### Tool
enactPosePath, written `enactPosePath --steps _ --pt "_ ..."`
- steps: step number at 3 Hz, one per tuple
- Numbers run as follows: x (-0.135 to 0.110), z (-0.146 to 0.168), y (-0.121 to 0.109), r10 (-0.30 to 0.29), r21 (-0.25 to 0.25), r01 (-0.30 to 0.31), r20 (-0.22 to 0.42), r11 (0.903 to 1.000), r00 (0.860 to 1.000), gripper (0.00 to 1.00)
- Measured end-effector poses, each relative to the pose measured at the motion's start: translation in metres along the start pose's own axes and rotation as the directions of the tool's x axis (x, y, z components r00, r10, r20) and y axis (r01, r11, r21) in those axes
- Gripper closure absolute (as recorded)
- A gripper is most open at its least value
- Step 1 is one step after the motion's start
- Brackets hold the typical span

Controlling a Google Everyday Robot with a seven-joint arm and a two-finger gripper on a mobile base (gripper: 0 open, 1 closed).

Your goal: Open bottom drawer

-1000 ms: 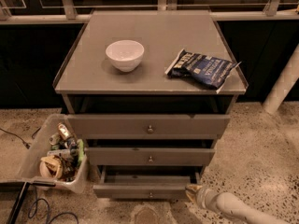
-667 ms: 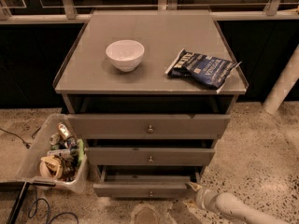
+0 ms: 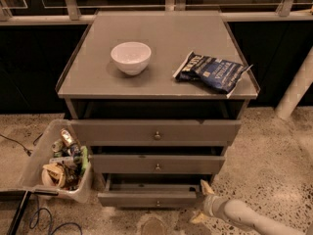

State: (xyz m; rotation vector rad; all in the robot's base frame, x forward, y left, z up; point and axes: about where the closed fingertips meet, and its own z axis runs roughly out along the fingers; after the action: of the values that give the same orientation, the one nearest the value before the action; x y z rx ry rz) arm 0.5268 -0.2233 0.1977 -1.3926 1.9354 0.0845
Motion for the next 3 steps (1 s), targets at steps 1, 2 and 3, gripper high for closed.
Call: enactPosePath --steps 1,2,3 --pt "-0.018 0.024 -0.007 -0.001 -0.041 0.003 0.053 0.9991 0.999 0.0" --pt "-0.016 0.022 -0.01 0.0 -0.053 0.002 0.053 0.9986 0.999 0.0" --pt "-0.006 0.036 -0.013 0.03 -0.077 -0.026 0.043 0.9967 0.999 0.0"
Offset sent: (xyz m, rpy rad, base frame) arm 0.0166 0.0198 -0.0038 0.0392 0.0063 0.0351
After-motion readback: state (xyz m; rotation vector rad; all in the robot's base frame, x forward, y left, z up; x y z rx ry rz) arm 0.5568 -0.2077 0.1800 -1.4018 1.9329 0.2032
